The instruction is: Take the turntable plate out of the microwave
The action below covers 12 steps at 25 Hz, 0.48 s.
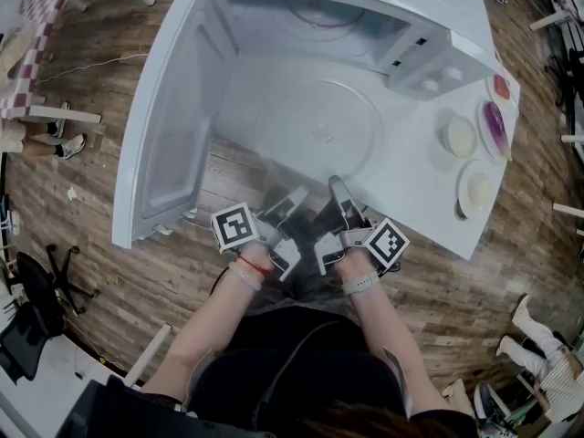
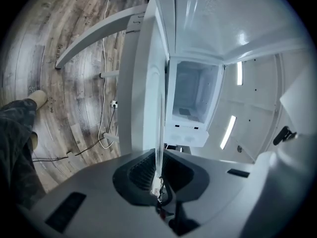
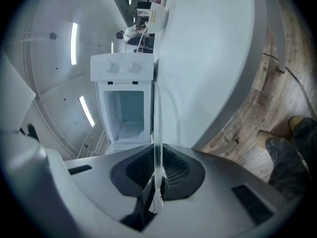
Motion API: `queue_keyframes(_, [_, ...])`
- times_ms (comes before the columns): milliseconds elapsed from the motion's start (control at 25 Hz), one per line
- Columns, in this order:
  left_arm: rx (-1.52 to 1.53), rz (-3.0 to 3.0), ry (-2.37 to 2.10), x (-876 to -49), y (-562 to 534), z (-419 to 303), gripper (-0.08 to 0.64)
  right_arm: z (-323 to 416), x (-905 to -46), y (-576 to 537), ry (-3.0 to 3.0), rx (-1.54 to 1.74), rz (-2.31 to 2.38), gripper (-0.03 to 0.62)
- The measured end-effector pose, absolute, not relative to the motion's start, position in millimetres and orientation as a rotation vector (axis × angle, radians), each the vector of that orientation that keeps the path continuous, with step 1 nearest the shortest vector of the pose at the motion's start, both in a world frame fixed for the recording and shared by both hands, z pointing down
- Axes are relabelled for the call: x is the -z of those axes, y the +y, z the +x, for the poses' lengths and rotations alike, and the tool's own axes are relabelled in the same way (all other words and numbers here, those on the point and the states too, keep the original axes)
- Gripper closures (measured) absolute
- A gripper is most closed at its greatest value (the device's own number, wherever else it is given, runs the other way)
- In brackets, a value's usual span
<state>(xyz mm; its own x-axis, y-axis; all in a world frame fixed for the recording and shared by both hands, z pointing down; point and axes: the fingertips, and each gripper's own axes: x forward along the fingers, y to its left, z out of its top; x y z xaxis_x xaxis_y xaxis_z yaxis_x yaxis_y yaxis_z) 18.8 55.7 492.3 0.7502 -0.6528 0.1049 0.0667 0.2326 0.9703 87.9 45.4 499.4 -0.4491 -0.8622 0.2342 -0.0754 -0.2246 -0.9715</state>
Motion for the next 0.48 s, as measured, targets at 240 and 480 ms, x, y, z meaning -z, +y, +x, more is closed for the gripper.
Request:
queue_keyframes(240, [0.523, 1.245, -0.575, -495, 55, 16, 0.518, 82, -500, 46, 1.503, 1.809, -1.123, 0.551])
queue_keyframes(480, [0.496, 1.242, -0.608, -507, 55, 10, 0.522, 73, -508, 63, 1.546, 1.903, -1.099, 0.549])
